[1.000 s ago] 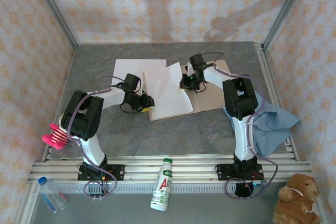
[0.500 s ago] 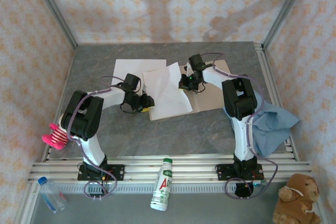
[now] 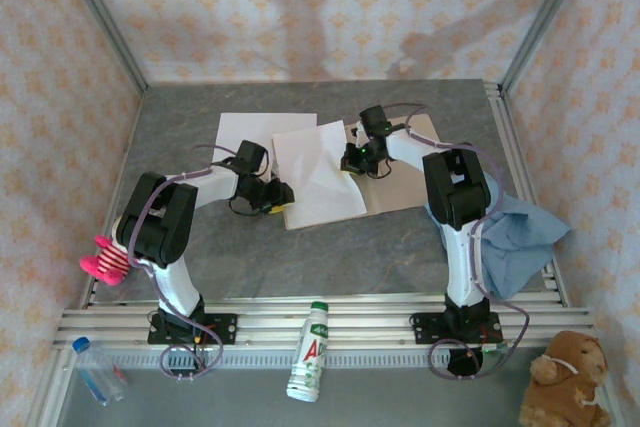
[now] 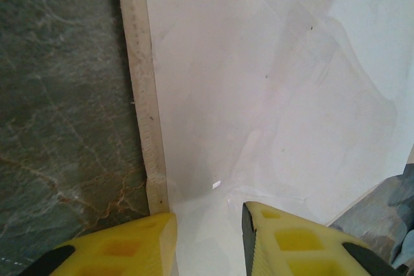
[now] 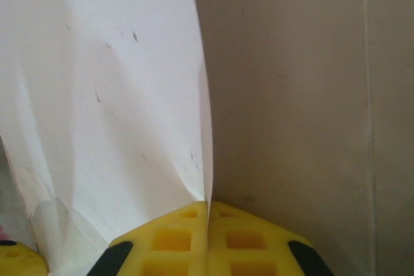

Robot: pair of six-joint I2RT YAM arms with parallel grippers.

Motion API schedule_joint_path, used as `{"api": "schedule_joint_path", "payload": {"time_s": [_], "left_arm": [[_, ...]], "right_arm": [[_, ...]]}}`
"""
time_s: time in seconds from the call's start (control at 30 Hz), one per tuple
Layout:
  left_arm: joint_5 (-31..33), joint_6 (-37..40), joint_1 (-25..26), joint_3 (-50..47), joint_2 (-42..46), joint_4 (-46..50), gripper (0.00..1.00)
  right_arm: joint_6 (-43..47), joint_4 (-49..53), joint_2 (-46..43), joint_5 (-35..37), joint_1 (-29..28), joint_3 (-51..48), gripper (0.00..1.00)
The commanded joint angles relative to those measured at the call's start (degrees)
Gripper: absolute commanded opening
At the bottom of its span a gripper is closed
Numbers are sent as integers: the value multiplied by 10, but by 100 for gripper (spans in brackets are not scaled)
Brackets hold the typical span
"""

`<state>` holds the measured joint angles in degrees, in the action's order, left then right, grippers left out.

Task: Put the files into the folder

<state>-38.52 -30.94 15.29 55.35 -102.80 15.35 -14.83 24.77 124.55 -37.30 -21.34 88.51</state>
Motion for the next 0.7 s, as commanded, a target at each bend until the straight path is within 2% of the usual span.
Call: {"api": "schedule_joint_path", "payload": {"time_s": [0.0, 0.17, 0.47, 0.53, 0.67], "left_arm": [[26, 15, -1, -3, -17, 25, 34], [29, 18, 0, -4, -16, 29, 34], [33, 21, -2, -3, -17, 33, 34], [34, 23, -2, 0, -17, 35, 34], [35, 24, -2, 7, -20, 39, 34]], "right_arm": [[9, 33, -24, 17, -6, 7, 13], [38, 86, -33, 54, -3, 50, 30], [83, 167, -76, 128, 0, 90, 43], [81, 159, -87, 118, 1, 78, 43], [62, 104, -98, 51, -5, 32, 43]]}}
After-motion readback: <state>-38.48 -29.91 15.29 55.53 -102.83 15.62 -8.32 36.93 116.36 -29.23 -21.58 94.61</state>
